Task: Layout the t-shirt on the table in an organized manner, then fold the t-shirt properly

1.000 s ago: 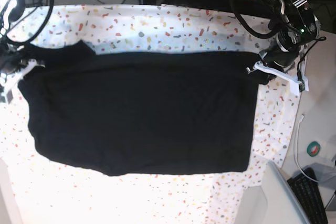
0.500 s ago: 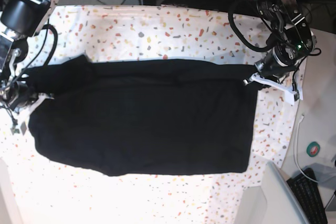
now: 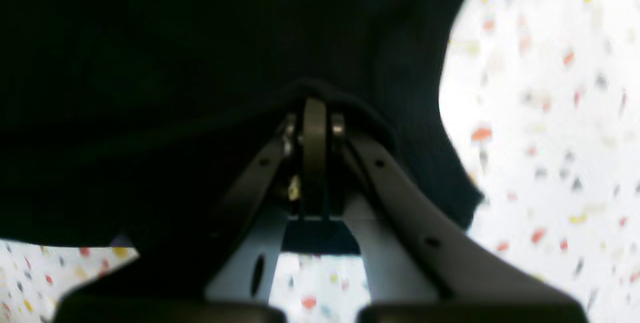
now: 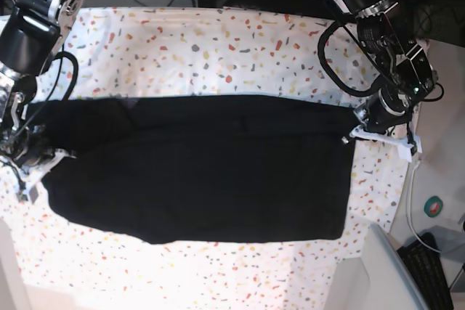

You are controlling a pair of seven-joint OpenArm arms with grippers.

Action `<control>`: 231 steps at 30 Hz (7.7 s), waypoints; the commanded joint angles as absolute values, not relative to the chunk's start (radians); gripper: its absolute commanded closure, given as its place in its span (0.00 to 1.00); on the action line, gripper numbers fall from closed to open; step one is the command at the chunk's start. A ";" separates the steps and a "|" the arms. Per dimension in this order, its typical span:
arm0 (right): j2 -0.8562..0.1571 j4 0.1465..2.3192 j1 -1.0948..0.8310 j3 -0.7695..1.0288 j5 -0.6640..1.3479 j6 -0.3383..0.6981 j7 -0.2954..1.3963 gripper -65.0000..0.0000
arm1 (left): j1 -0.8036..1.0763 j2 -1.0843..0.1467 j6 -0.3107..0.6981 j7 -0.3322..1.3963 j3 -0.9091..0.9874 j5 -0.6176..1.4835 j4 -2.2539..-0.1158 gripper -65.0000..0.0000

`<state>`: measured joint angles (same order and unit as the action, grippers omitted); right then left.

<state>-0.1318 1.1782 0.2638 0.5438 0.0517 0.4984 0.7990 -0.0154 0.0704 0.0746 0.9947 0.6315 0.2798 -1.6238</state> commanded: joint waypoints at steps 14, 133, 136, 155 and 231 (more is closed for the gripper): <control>-0.145 1.184 0.285 0.545 0.058 0.499 0.691 1.00 | -0.071 0.062 0.071 0.975 0.628 0.288 -1.589 1.00; -0.424 1.419 0.486 0.769 0.591 0.140 1.115 1.00 | -0.575 -0.068 -0.163 0.983 0.358 0.576 -1.586 1.00; -0.363 1.420 0.314 0.808 0.591 0.143 1.075 1.00 | -0.401 -0.068 -0.163 0.978 0.361 0.576 -1.639 1.00; -0.185 1.428 -0.328 0.816 0.591 0.271 0.762 1.00 | 0.254 -0.096 -0.162 0.816 0.433 0.570 -1.655 1.00; -0.472 0.670 0.291 0.059 0.582 0.271 0.372 0.46 | 0.302 -0.277 0.234 0.776 0.717 0.567 -1.650 1.00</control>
